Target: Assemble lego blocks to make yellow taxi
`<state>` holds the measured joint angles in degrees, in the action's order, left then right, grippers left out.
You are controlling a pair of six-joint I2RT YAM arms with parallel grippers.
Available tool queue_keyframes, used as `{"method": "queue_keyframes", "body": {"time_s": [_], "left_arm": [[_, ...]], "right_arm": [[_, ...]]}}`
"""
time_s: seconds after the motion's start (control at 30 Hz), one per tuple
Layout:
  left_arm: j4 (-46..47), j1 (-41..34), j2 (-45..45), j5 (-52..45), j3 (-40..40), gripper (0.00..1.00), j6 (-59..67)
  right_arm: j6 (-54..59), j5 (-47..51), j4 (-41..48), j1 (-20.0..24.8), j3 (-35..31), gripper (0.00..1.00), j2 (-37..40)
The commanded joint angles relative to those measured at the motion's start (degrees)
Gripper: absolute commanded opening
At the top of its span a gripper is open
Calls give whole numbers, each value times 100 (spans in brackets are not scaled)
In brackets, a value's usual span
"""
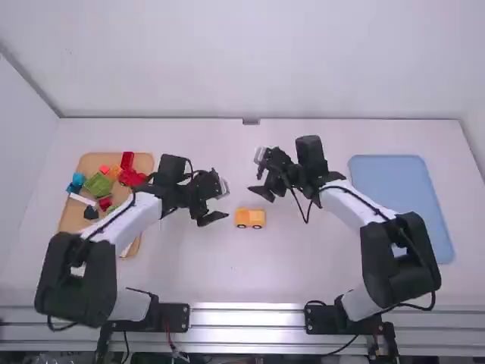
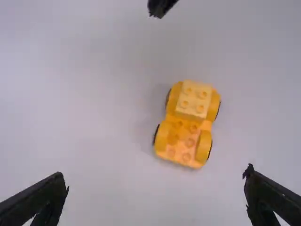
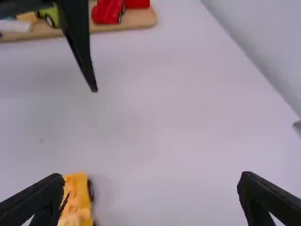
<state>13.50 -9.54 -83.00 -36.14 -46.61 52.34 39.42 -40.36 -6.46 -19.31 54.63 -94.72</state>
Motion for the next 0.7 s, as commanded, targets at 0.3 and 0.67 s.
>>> {"method": "queue_keyframes", "body": {"time_s": [0.3,0.67], "left_arm": [[-358,365,1685,4883,28,99,-5595],[874,2441,2730,4843,28,99,-7501]], "right_arm": [[-516,-774,-225,-955,935,98,7],[-964,-793,398,-1532,2413,98,-719]]}}
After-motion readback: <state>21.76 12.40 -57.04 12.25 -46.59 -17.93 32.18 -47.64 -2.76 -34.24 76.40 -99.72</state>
